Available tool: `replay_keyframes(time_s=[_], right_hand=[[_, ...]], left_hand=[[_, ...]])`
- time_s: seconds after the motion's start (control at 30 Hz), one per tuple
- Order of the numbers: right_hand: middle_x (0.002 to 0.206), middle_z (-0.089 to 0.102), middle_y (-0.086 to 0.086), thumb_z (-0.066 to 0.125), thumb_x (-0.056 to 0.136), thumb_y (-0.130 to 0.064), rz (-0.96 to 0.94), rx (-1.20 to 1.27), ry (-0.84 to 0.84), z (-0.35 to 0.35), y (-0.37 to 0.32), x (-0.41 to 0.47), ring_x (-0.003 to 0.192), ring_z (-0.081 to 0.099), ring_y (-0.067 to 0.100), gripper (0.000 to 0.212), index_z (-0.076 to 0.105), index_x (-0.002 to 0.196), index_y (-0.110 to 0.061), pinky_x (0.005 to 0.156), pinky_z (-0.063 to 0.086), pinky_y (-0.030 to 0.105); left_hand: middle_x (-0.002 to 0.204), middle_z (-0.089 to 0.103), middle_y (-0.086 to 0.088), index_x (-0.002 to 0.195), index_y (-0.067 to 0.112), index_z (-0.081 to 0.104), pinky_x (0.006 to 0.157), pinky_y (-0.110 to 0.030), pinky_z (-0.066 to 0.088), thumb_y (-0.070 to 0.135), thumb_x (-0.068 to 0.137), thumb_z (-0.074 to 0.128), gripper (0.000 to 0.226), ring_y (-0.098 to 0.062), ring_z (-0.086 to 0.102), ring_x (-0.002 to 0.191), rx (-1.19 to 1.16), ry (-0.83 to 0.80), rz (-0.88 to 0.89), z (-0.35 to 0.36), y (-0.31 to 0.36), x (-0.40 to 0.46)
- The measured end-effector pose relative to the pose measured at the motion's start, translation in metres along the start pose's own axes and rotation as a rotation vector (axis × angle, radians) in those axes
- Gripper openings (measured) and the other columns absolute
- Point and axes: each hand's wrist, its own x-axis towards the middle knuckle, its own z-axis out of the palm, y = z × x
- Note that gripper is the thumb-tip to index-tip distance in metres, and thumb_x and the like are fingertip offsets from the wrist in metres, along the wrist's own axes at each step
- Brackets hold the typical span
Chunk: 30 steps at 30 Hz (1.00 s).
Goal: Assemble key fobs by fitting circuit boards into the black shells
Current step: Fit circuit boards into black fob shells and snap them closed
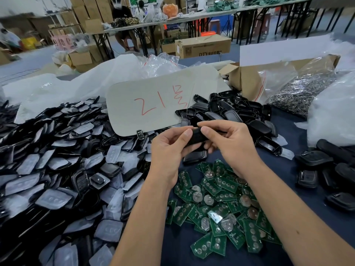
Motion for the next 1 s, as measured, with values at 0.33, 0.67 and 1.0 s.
replay_keyframes(time_s=[0.33, 0.67, 1.0], right_hand=[[0.077, 0.073, 0.013, 0.071, 0.095, -0.003, 0.031, 0.079, 0.018, 0.002, -0.005, 0.0, 0.069, 0.064, 0.017, 0.014, 0.079, 0.107, -0.005, 0.069, 0.055, 0.022], [0.096, 0.074, 0.018, 0.082, 0.077, -0.015, 0.011, 0.111, -0.109, -0.003, -0.013, -0.003, 0.084, 0.063, 0.025, 0.024, 0.079, 0.101, -0.015, 0.083, 0.058, 0.032], [0.091, 0.072, 0.004, 0.084, 0.076, -0.001, -0.084, 0.051, -0.133, -0.003, -0.014, -0.003, 0.086, 0.068, 0.019, 0.02, 0.076, 0.092, -0.008, 0.082, 0.058, 0.029]], left_hand=[[0.097, 0.077, -0.017, 0.095, 0.014, 0.081, 0.086, -0.033, 0.062, 0.016, 0.072, 0.083, 0.023, -0.032, 0.074, 0.097, 0.05, -0.058, 0.087, -0.008, -0.001, 0.001], [0.097, 0.078, -0.008, 0.083, 0.024, 0.078, 0.085, -0.035, 0.061, 0.009, 0.073, 0.083, 0.018, -0.023, 0.073, 0.091, 0.106, -0.161, 0.238, -0.013, 0.007, -0.001], [0.094, 0.078, 0.003, 0.084, 0.025, 0.077, 0.086, -0.026, 0.056, -0.002, 0.076, 0.081, 0.028, -0.015, 0.073, 0.093, 0.252, -0.191, 0.307, -0.022, 0.005, 0.005]])
